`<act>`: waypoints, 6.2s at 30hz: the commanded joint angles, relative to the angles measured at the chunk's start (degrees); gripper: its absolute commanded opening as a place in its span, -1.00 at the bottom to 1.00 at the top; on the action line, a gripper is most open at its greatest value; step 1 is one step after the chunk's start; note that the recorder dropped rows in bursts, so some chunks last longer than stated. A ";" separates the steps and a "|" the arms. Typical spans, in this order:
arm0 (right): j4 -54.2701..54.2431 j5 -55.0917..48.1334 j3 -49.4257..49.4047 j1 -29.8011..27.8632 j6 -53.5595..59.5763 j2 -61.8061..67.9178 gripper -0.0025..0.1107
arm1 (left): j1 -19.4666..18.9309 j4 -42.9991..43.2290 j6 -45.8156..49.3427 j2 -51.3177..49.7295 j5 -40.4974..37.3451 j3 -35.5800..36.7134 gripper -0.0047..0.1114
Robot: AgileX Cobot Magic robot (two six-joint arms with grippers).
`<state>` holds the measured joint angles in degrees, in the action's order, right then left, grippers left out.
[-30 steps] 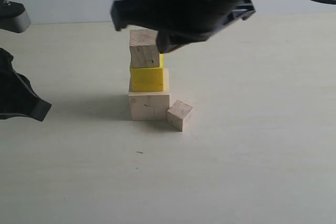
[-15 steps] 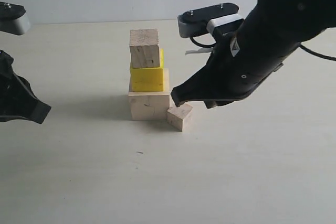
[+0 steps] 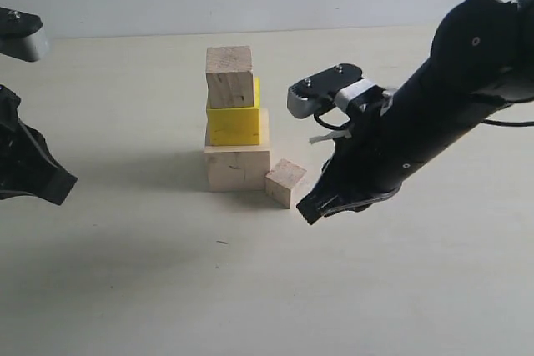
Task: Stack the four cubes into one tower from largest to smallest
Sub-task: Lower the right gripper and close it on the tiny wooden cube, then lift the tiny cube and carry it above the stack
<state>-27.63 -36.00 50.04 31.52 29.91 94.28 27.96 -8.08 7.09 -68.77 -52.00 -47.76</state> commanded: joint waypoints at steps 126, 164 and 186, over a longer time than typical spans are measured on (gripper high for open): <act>-8.17 18.68 3.03 -0.19 21.00 11.05 -0.96 | -0.03 -3.23 3.11 0.09 2.69 0.22 -0.92; 16.69 -17.38 33.39 -0.17 -29.91 -3.55 -0.96 | -0.03 -4.72 3.25 0.09 2.03 0.22 -0.92; 37.13 -14.52 34.36 15.52 -61.31 -3.45 -0.96 | -0.03 -7.94 4.50 0.09 1.80 0.22 -0.92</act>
<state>7.36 -53.30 83.94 46.90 -30.83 91.31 27.96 -15.16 11.34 -68.77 -50.19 -47.76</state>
